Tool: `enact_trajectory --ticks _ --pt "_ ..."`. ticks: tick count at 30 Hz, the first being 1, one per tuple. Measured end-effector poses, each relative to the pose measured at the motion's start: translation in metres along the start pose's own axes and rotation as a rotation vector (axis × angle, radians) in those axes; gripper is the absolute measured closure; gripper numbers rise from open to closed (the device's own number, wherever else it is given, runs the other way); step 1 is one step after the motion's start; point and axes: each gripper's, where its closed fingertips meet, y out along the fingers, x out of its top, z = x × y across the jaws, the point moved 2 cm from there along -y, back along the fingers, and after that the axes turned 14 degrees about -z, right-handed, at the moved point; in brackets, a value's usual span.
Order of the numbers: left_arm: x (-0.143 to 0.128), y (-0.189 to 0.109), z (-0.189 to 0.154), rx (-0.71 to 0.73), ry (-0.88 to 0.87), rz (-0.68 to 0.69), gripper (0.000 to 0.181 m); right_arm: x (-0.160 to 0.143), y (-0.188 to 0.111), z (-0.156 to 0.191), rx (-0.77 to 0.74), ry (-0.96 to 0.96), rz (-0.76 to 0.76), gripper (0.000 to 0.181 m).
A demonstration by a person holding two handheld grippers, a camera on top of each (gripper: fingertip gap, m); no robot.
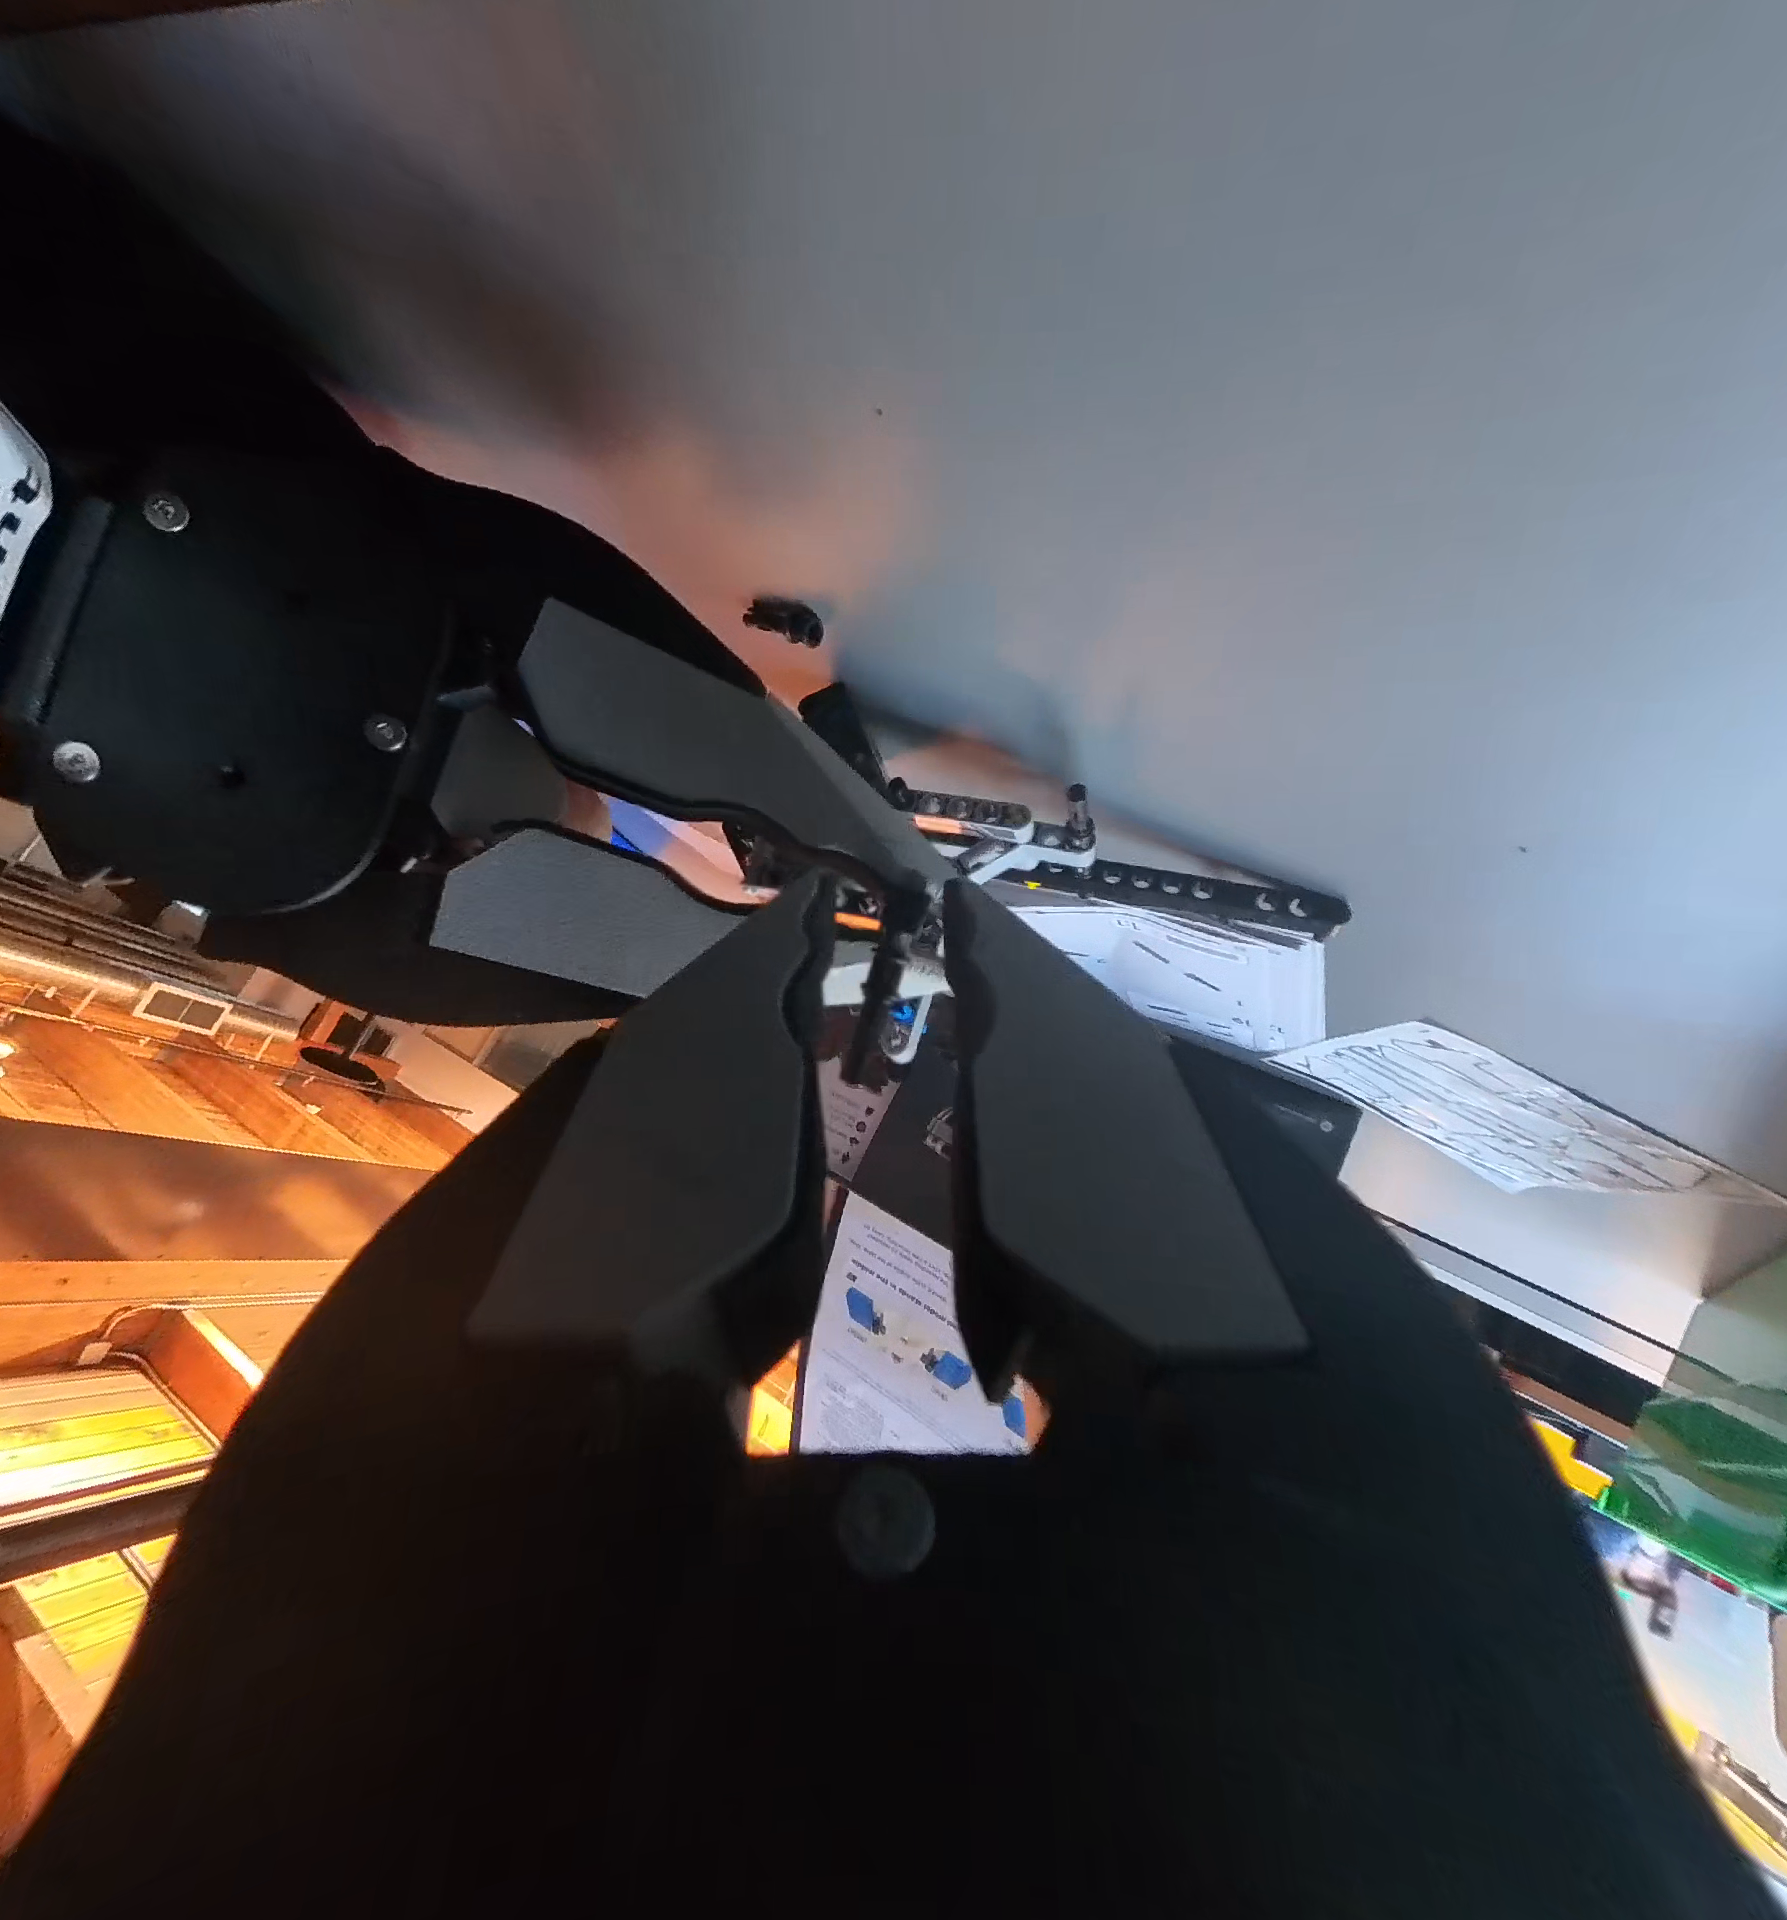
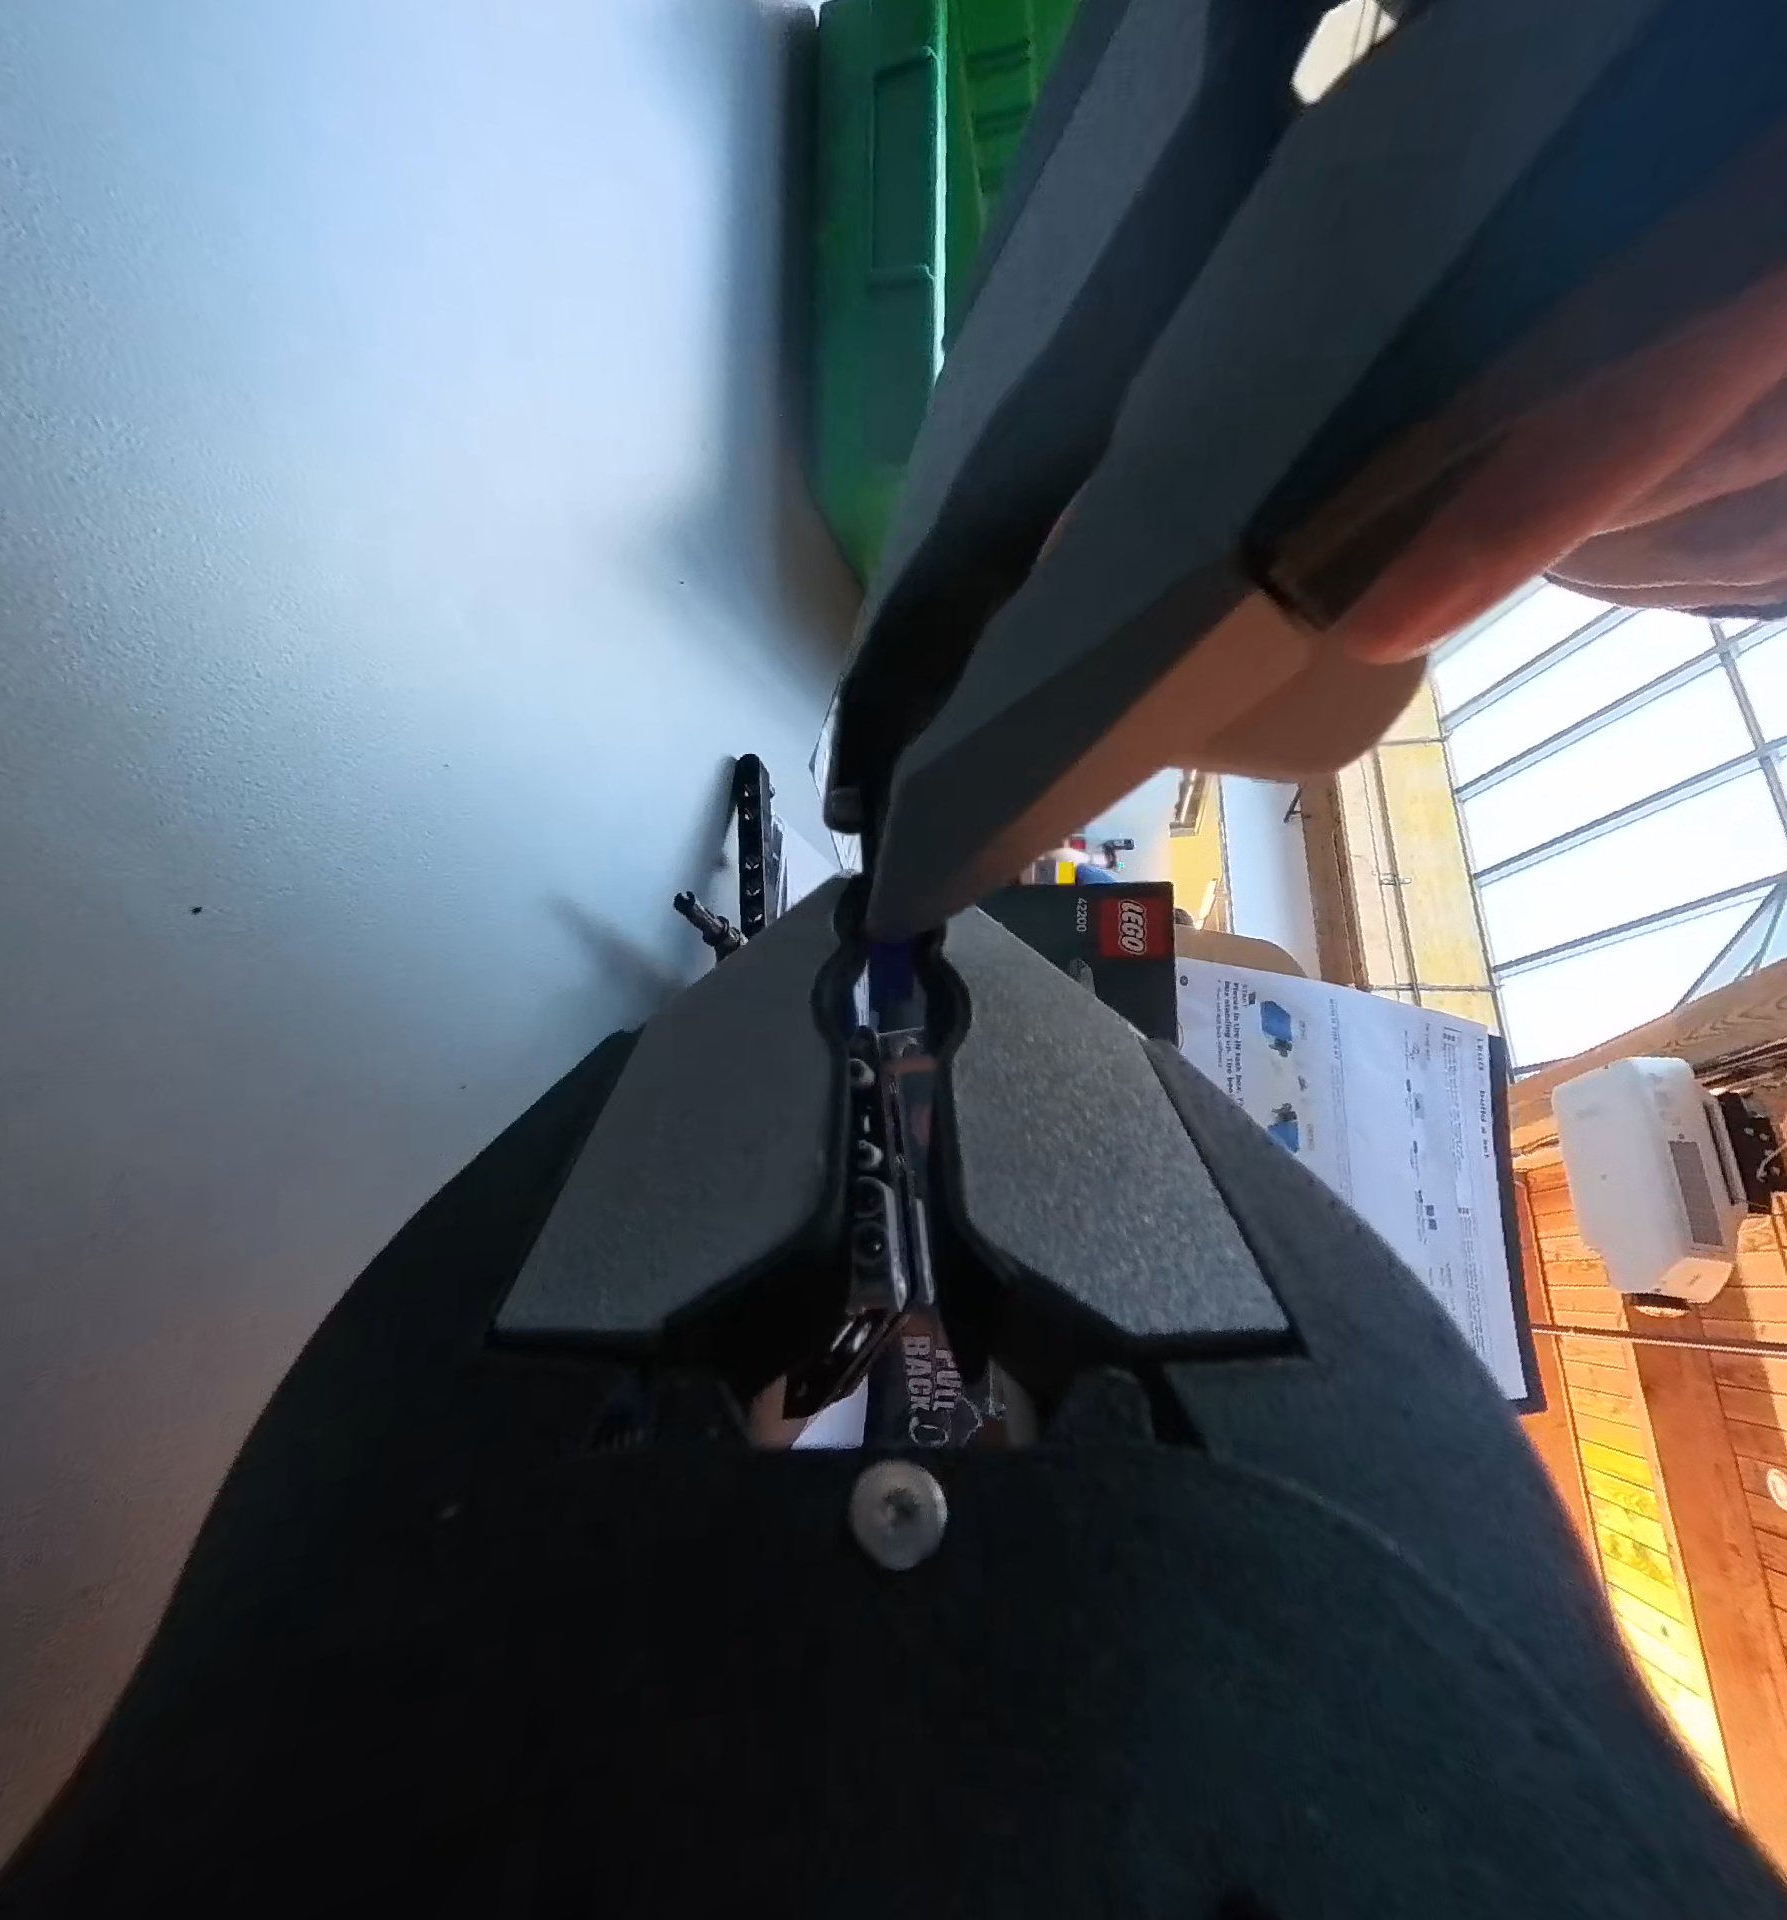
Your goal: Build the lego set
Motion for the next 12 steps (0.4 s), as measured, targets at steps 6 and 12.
enact_trajectory --ticks 6,12 --pt "-0.007 -0.017 -0.002 0.016 -0.069 0.028 0.157 -0.004 -0.002 0.001 0.006 -0.016 0.019 0.176" --pt "-0.019 -0.042 0.004 0.054 -0.272 0.037 0.160 -0.007 -0.001 0.002 0.020 -0.002 0.028 0.175"
